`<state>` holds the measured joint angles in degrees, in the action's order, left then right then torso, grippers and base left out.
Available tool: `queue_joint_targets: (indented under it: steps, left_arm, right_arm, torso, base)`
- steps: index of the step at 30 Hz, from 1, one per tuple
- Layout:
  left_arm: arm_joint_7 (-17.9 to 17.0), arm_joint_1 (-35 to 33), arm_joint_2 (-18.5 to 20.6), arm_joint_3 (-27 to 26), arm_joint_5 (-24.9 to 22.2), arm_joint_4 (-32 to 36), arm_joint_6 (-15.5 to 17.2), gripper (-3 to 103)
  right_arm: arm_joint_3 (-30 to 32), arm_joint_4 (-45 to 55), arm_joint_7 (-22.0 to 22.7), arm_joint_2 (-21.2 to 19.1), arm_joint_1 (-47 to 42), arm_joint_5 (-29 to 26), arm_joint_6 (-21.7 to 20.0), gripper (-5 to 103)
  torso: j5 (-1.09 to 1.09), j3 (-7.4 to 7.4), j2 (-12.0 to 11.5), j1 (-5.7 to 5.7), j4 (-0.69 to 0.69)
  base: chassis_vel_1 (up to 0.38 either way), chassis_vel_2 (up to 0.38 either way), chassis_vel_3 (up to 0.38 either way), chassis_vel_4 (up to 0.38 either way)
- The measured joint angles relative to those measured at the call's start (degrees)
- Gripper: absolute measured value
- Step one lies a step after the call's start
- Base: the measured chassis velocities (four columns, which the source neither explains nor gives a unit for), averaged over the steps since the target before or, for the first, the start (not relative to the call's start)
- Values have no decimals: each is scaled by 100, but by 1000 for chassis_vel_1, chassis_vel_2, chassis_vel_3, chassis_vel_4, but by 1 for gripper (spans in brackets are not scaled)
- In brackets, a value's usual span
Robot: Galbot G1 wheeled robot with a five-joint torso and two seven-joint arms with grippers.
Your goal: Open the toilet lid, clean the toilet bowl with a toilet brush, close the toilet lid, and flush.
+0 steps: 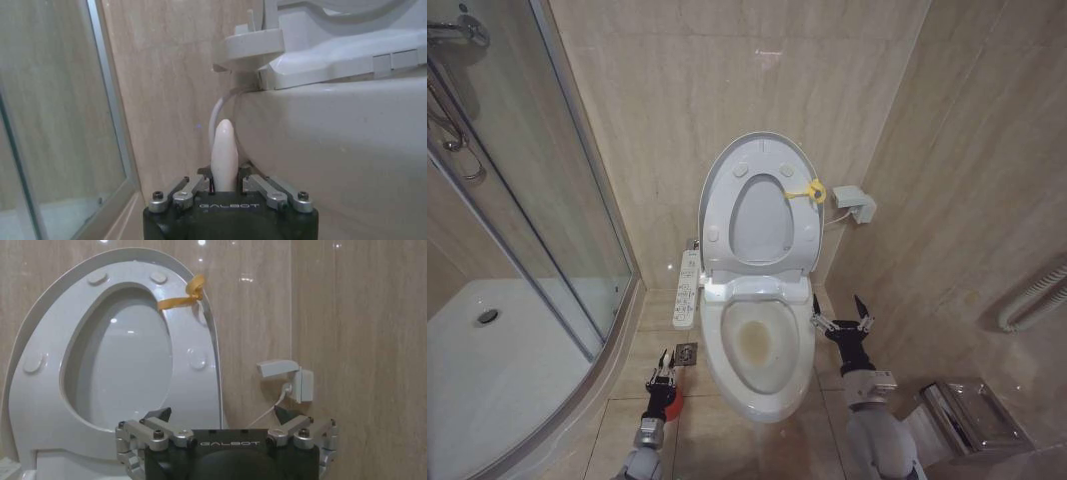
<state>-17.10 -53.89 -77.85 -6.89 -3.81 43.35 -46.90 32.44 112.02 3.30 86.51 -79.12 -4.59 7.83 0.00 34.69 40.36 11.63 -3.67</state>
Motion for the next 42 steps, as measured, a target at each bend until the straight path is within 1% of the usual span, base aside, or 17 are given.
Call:
queue_joint_targets:
  steps: [6, 7, 13, 14, 15, 20, 21, 22, 24, 27, 28, 34, 42]
  left_arm:
    - [-56, -78, 62, -5, 80, 144, 3, 22]
    - [-71, -100, 71, -21, 95, 180, 5, 32]
    - [-118, -211, 81, -95, 125, 395, 9, 32]
    - [-125, -246, 86, -112, 138, 457, 10, 60]
    - [-125, -246, 86, -112, 138, 457, 10, 60]
    - [-139, -548, 154, -203, 189, 897, 14, 60]
    - [-139, -653, 176, -220, 202, 1040, 16, 86]
    - [-139, -653, 176, -220, 202, 1040, 16, 86]
    - [-139, -865, 203, -276, 234, 1285, 25, 86]
    - [-146, -999, 201, -347, 265, 1334, 26, 86]
    - [-152, -1008, 196, -364, 273, 1306, 25, 100]
    - [-197, -932, 188, -395, 263, 1087, 22, 100]
    - [-174, -479, 162, -369, 204, 664, 18, 100]
  right_arm:
    - [0, 0, 0, 0, 0, 0, 0, 100]
    - [0, 0, 0, 0, 0, 0, 0, 100]
    - [0, 0, 0, 0, 0, 0, 0, 100]
    - [0, 0, 0, 0, 0, 0, 0, 100]
    - [0, 0, 0, 0, 0, 0, 0, 100]
    - [0, 0, 0, 0, 0, 0, 0, 100]
    - [0, 0, 0, 0, 0, 0, 0, 100]
    - [0, 0, 0, 0, 0, 0, 0, 100]
    - [0, 0, 0, 0, 0, 0, 0, 100]
    - [0, 0, 0, 0, 0, 0, 0, 100]
    - [0, 0, 0, 0, 0, 0, 0, 100]
    - [0, 0, 0, 0, 0, 0, 0, 100]
    - [0, 0, 0, 0, 0, 0, 0, 100]
  torso:
    - [0, 0, 0, 0, 0]
    - [0, 0, 0, 0, 0]
    - [0, 0, 0, 0, 0]
    - [0, 0, 0, 0, 0]
    - [0, 0, 0, 0, 0]
    - [0, 0, 0, 0, -1]
    - [0, 0, 0, 0, 0]
    - [0, 0, 0, 0, 0]
    - [1, 0, 0, 0, 0]
    - [0, 0, 0, 0, 1]
    - [0, 0, 0, 0, 0]
    - [0, 0, 0, 0, 1]
    - [0, 0, 0, 0, 0]
  base:
    - [0, 0, 0, 0]
    - [0, 0, 0, 0]
    - [0, 0, 0, 0]
    - [0, 0, 0, 0]
    - [0, 0, 0, 0]
    - [0, 0, 0, 0]
    - [0, 0, 0, 0]
    - [0, 0, 0, 0]
    - [0, 0, 0, 0]
    - [0, 0, 0, 0]
    - [0, 0, 0, 0]
    - [0, 0, 0, 0]
    - [0, 0, 0, 0]
